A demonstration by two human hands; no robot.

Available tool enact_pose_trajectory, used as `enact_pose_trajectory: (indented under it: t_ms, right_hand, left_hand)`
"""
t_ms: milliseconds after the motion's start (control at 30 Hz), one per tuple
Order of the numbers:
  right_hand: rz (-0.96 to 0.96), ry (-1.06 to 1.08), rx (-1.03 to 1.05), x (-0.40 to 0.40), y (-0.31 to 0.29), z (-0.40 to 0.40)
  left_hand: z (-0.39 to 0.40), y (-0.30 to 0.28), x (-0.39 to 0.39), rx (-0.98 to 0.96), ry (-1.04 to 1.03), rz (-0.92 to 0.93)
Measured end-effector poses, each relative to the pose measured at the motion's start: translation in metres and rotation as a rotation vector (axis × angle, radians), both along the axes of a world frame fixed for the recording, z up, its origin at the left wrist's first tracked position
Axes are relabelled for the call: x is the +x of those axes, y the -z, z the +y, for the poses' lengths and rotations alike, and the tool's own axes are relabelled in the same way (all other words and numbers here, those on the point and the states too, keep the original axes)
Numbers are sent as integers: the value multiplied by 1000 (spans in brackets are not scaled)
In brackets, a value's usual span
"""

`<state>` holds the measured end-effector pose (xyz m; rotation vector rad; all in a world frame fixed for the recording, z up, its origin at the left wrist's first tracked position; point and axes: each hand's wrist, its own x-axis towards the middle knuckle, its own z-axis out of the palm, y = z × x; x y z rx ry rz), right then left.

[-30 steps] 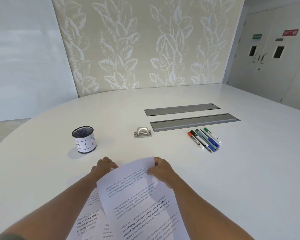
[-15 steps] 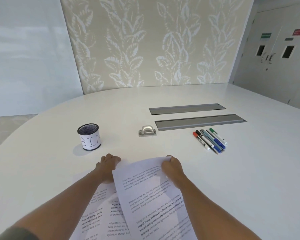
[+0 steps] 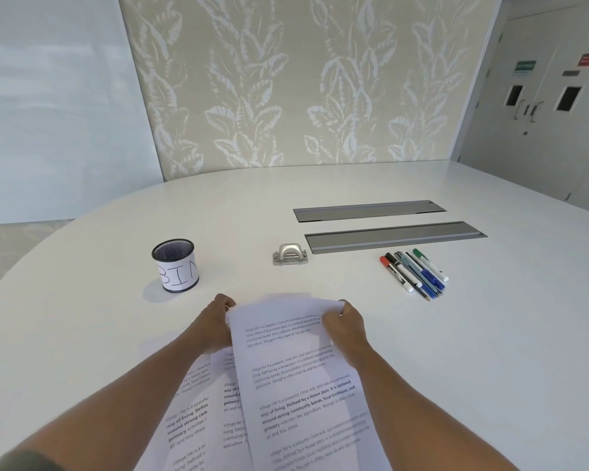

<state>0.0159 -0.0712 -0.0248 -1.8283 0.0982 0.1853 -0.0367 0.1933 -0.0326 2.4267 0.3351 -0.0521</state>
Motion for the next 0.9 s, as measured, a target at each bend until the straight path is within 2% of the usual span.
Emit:
enact_pose_trajectory:
  t_ms: [167, 333, 400, 533, 667, 900]
  right_hand:
    - [-8, 47, -18, 6, 0, 3]
    - [-11, 17, -15, 11, 3, 10]
    - [-22, 19, -6, 12, 3, 12]
    - [-32, 14, 81, 12, -2, 15]
    - [-59, -31, 77, 13, -3, 18]
    - [-93, -85, 46, 12, -4, 29]
  left_hand:
    - [4, -4, 0, -447, -199, -104]
    - [7, -14, -5, -689, -65, -55]
    - [11, -14, -6, -717, -84, -72]
    - [19, -16, -8, -673, -242, -152]
    - [37, -16, -22, -468, -341, -231]
    - [74, -11, -47, -117, -405, -125]
